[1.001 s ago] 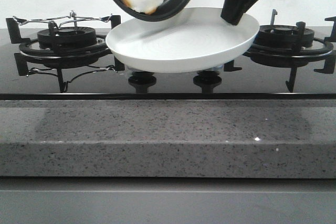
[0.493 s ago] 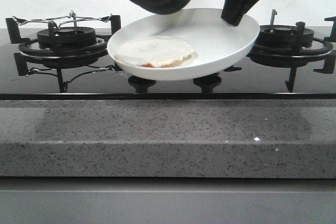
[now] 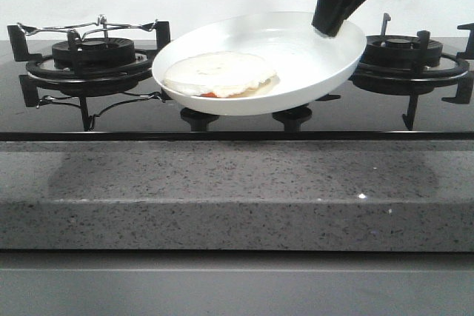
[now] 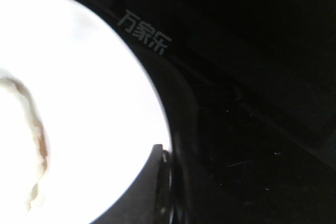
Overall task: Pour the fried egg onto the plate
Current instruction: 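Carry the empty pan back and lower it onto its burner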
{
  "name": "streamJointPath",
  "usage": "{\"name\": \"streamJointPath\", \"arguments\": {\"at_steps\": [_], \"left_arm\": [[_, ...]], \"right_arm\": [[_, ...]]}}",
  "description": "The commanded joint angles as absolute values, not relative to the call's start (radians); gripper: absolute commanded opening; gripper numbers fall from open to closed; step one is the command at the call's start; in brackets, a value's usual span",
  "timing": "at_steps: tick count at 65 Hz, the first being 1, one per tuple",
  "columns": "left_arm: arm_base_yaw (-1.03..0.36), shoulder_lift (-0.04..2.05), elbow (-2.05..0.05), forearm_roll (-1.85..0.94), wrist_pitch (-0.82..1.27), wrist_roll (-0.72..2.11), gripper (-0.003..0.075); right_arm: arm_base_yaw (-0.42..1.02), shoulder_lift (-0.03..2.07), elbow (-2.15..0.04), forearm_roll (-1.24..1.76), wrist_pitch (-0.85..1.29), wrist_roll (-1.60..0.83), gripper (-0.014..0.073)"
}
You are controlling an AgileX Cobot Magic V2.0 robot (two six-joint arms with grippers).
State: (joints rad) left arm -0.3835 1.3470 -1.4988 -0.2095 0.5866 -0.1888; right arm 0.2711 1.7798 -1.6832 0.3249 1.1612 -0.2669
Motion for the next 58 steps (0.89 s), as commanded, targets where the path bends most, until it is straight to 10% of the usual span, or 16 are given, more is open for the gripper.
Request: {"name": "streamJointPath", "arguments": {"at_steps": [1,24,58], "left_arm": [[-0.268,1.307,-1.496,-0.539,0.479,-0.014,-0.0019],[0.185,1.41,-1.303,-1.56,0.719,0.521,-0.0019],[0.293,1.696,-1.296,-1.714,0.873,0.521,-0.0019]], "right_arm": [[0.267,1.722,-1.709,0.357,1.134,-0.27,-0.0057],[0.267,1.722,-1.709,0.357,1.134,-0.27,-0.0057],[0.267,1.722,-1.709,0.357,1.134,-0.27,-0.0057]]}}
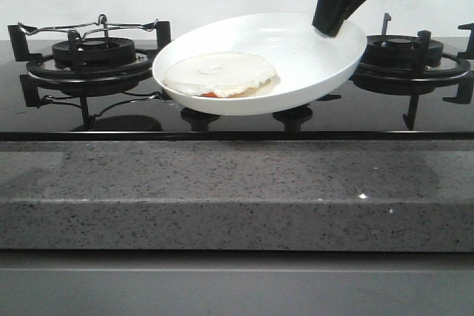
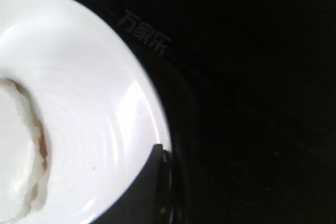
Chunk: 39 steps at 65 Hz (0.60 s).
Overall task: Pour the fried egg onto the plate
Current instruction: 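Carry the empty pan back and lower it onto its burner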
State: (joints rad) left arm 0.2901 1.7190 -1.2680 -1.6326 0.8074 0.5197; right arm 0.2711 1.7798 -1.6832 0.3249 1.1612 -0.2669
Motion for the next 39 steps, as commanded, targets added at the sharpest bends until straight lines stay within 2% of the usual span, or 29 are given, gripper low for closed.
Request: {"name": "streamJointPath", "arguments": {"at_steps": [1,30,34,39], "left_arm": [[0.293,1.699,-1.296,-1.711,0.873,0.521,-0.0019],[0.293,1.719,-1.296,-1.607,0.787,0.537,-0.0013],[0.293,1.719,-1.296,-1.589,0.783,0.537,0.0009],[0.293,1.719,-1.296,-1.576,0.783,0.537,0.0075]], "right_arm": [[0.267,1.722,-1.709,0.357,1.134,-0.27,-0.0057],[0.267,1.722,-1.709,0.357,1.134,-0.27,-0.0057],[0.267,1.722,-1.709,0.357,1.134,-0.27,-0.0057],[0.267,1.722,-1.709,0.357,1.134,-0.27,-0.0057]]}}
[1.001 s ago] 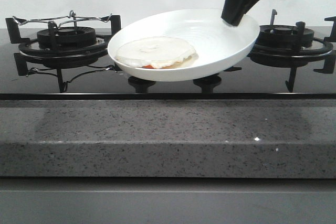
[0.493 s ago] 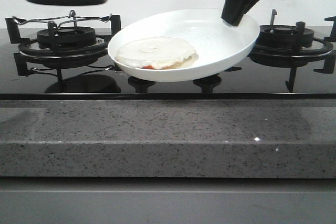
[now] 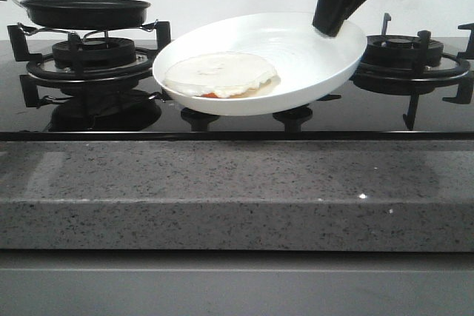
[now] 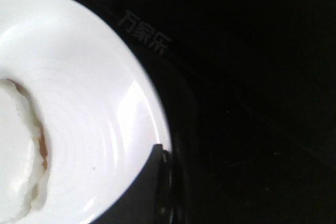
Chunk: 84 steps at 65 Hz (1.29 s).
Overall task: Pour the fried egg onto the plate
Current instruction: 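Carry the empty pan back and lower it onto its burner, then release the pan handle and withdraw the left gripper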
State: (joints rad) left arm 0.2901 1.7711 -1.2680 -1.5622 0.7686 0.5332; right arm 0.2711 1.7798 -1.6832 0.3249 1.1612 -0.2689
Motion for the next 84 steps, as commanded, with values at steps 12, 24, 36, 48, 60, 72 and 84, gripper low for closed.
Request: {"name": "streamJointPath", "arguments": {"at_steps": [12,24,36,48,60,72,84], "left_arm": [[0.293,1.719,-1.296,-1.552,0.812,0.542,0.0316],[0.293,1.719,-1.296,-1.5,0.848,0.542,0.0487],[0.293,1.719,-1.296,-1.439,0.945,0.542,0.0495],[0.293,1.719,-1.296,-1.383,1.004,0.542,0.0468],[0.293,1.719,-1.296,-1.359,1.031,0.542,0.027],[0.293,1.715,-1.296,-1.355,1.063,0.583,0.0006],[0.289,1.683,-1.296,-1.341,1.077,0.594,-0.0019]], "right_arm": [[0.267,1.722,-1.709,0.357,1.134,-0.27,-0.0057],[0.267,1.722,-1.709,0.357,1.134,-0.27,-0.0057],[0.267,1.722,-1.709,0.357,1.134,-0.27,-0.0057],[0.267,1.722,-1.709,0.357,1.134,-0.27,-0.0057],[0.267,1.722,-1.709,0.357,1.134,-0.27,-0.0057],[0.267,1.722,-1.709,0.357,1.134,-0.27,-0.0057],[0.267,1.722,-1.709,0.357,1.134,-0.27,-0.0057]]}}
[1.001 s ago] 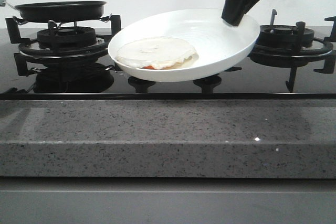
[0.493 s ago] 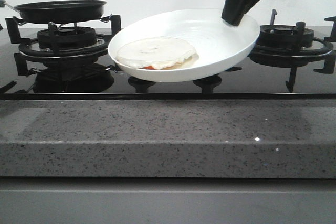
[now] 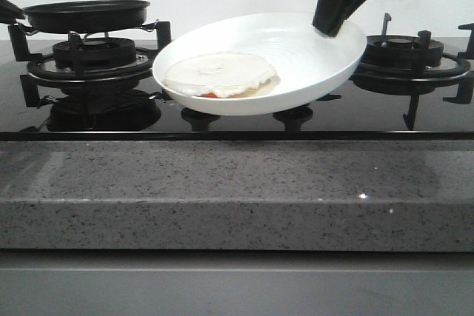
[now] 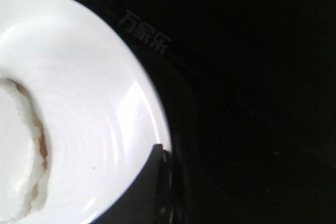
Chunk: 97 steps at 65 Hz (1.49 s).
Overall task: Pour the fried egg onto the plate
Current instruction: 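Release the pan handle and withdraw the left gripper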
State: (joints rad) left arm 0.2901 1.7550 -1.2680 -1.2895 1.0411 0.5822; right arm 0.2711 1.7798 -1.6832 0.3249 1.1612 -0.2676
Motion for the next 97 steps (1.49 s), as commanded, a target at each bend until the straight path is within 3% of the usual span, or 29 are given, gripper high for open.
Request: {"name": "streamJointPath", "arguments": {"at_steps": [1,22,46,58,73,97], "left_arm": [[0.289,1.678,-1.296,-1.34,1.077,0.596,-0.002],[0.194,1.489,-1.26,-1.091,0.937,0.619,-0.002],[-0.125,1.15,-1.072,-0.686,0.556,0.612,-0.002],[-0.235,1.015,-0.943,-0.451,0.421,0.435,-0.002],[-0.272,0.858,-0.797,-0.153,0.412,0.197,-0.002],[-0.272,0.517,-0.548,-0.129,0.251,0.194,-0.002]], "right_arm": [[0.267,1.722,-1.709,0.357,1.134,-0.27,-0.0057],[0.267,1.722,-1.709,0.357,1.134,-0.27,-0.0057],[0.267,1.722,-1.709,0.357,1.134,-0.27,-0.0057],[0.267,1.722,-1.709,0.357,1.134,-0.27,-0.0057],[0.267,1.722,-1.709,0.357,1.134,-0.27,-0.0057],[0.267,1.722,-1.709,0.357,1.134,-0.27,-0.0057]]}}
